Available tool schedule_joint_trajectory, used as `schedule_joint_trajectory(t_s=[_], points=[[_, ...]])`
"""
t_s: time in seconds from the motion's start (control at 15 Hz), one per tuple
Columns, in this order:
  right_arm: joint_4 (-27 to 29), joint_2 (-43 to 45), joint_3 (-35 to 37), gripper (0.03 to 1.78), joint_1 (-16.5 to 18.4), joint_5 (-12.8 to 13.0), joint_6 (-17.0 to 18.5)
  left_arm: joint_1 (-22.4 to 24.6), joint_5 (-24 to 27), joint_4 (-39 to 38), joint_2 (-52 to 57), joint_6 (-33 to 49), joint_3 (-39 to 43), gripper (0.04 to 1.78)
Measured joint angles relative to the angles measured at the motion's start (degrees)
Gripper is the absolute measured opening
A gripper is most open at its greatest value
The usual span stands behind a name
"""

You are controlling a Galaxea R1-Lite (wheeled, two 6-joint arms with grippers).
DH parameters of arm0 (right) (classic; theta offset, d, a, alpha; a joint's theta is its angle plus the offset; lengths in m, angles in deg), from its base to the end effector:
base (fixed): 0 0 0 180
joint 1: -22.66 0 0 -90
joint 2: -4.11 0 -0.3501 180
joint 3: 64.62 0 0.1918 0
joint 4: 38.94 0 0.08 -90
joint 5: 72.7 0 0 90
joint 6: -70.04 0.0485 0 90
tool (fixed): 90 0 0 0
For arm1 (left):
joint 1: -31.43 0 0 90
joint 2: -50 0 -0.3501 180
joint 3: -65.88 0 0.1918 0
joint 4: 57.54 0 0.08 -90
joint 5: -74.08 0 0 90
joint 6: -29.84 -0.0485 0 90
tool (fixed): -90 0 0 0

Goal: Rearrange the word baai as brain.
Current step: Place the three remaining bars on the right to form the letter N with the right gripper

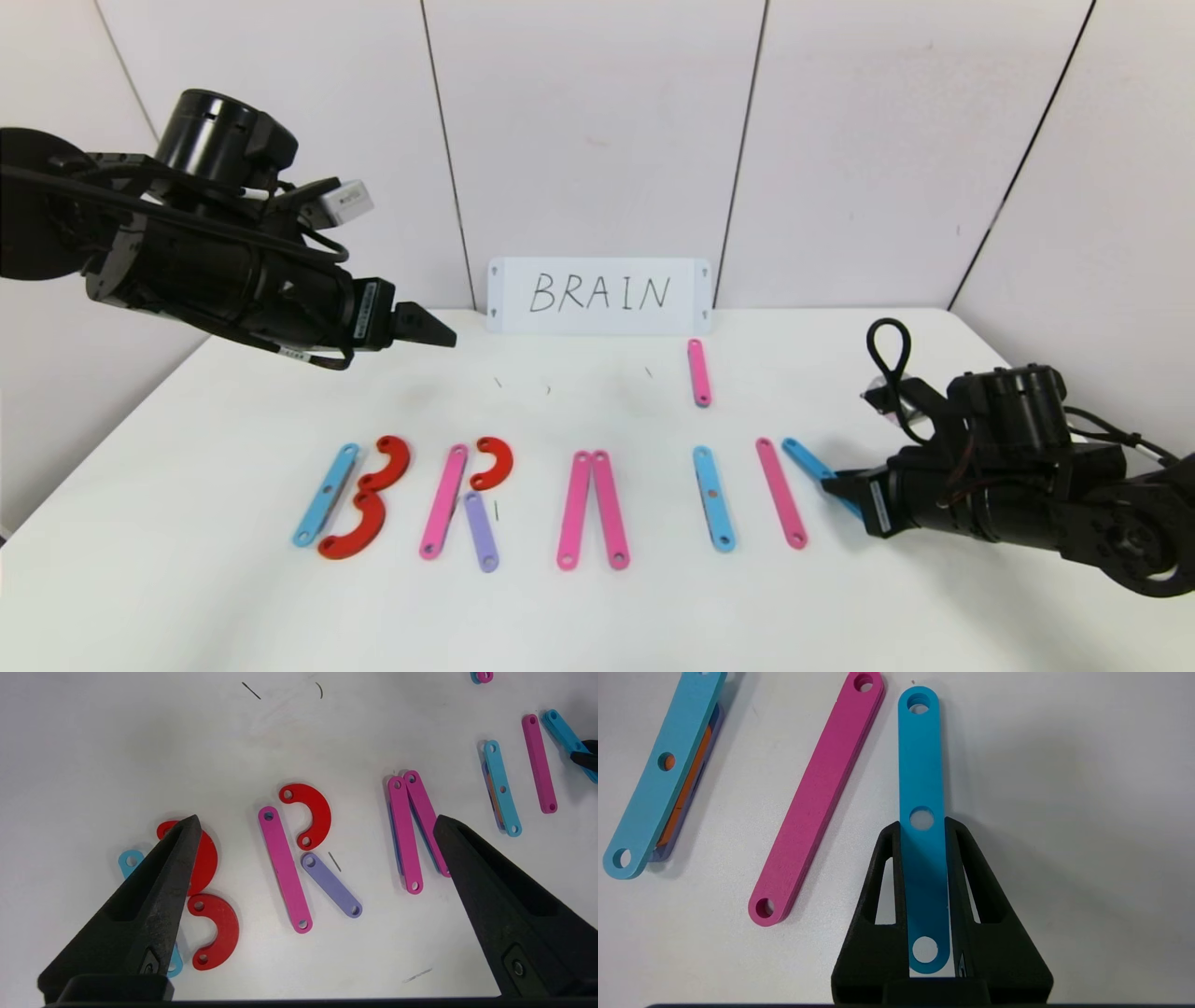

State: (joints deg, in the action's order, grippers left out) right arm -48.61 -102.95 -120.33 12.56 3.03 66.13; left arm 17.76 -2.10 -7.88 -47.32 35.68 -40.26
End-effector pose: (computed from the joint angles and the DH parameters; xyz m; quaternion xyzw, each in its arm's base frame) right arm 0.3103 0.0674 0.1005 -0.0182 0.3486 0.2093 0.9134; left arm 0.3182 -0.0893 0.2935 -0.0468 0.3598 -0.2046 0.9091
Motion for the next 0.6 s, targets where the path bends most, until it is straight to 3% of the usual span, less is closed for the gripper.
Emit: schedule_joint_trajectory(t_s=[0.6], points=[[-1.51, -1.93, 0.44, 0.28, -0.02, -0.83, -0.61, 0.00, -0.02, -0.02, 0.00, 0.00, -0.01, 1.74]])
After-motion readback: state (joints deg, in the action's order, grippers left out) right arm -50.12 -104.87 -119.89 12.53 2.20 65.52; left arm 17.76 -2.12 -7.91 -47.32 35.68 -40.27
